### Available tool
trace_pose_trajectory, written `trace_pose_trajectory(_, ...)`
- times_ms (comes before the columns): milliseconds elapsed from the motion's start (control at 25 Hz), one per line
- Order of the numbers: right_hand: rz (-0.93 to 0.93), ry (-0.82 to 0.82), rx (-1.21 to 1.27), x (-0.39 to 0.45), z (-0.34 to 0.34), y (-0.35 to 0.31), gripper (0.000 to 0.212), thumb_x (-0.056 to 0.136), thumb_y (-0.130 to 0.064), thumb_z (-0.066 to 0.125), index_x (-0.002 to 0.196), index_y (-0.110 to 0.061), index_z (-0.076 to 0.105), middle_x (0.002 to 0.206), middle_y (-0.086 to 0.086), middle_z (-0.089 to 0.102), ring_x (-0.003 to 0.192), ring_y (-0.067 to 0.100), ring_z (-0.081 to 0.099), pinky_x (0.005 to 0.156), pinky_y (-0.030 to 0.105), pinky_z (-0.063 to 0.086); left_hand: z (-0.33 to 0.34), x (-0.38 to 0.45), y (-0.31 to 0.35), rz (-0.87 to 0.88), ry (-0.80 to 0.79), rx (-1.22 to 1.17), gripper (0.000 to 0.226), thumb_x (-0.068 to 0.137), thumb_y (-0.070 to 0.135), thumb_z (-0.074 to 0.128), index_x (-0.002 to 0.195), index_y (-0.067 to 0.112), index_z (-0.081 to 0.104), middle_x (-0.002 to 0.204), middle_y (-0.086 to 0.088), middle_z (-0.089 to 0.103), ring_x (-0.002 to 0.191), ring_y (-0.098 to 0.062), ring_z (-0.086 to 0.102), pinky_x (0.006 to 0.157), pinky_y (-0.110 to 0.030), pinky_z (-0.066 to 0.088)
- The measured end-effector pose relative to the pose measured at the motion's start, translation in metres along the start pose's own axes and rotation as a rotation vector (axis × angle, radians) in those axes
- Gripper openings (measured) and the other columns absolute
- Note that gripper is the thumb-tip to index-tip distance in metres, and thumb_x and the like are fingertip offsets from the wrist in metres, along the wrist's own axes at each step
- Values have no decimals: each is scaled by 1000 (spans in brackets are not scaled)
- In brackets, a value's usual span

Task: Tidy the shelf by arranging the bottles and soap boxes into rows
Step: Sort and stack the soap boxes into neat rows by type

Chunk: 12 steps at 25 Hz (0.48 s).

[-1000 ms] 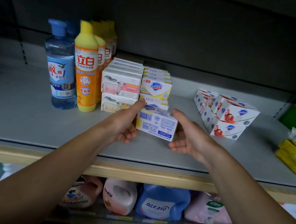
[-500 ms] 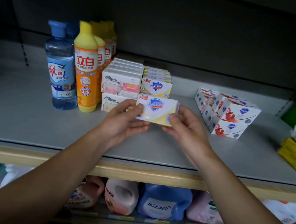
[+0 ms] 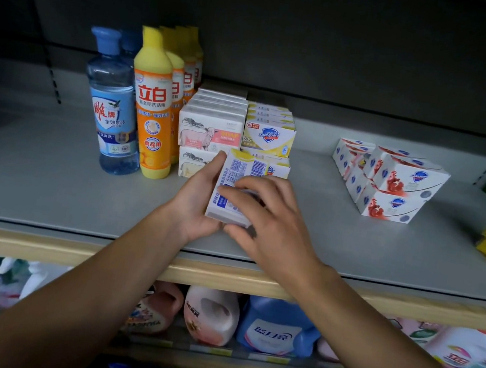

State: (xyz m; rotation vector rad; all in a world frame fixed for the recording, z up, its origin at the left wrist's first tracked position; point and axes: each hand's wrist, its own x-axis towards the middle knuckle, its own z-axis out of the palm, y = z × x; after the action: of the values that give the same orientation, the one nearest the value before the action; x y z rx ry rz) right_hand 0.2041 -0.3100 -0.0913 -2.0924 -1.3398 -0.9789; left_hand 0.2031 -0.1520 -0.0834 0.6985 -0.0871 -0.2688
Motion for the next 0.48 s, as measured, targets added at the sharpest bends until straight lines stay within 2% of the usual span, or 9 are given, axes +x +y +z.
trace_pose_trajectory(80,19,0,33,0,-2,1,48,78,-23,77,123,-15,67,118,5,62,109,26,48,97,38,45,-1,1,-2,27,32,27,61,100,53,34,143,11,46,144,-15,50,134,-28,46,114,-41,34)
trace_pose_trajectory(120,55,12,67,1,-3,0,49,76,-23,79,123,-14,67,118,5,62,107,26,50,97,34,44,-1,0,-2,43,44,34,60,98,52,37,139,11,51,137,-15,56,127,-28,54,109,-41,41)
trace_pose_trajectory(200,212,78,192,5,-9,1,51,74,-24,78,122,-14,65,116,3,62,104,23,57,94,31,46,0,-2,-1,90,68,58,56,89,52,46,124,11,61,115,-13,69,102,-28,69,87,-41,57)
trace_pose_trajectory(280,411,173,357,11,-17,8,48,75,-23,72,121,-16,63,113,-3,66,99,14,64,88,32,52,2,-4,0,169,103,150,45,84,46,52,115,15,63,100,-8,72,86,-30,71,72,-40,60)
trace_pose_trajectory(400,666,213,535,15,-27,22,48,75,-19,64,122,-25,58,100,-17,68,91,5,66,81,31,56,6,-1,-3,310,207,370,25,93,20,56,117,15,60,101,-9,73,85,-30,72,68,-37,60)
trace_pose_trajectory(480,732,160,515,15,-30,34,49,76,-17,64,122,-29,56,96,-19,67,87,6,67,79,34,57,13,3,-4,424,257,571,23,96,13,57,120,10,58,107,-12,72,91,-29,72,70,-37,61)
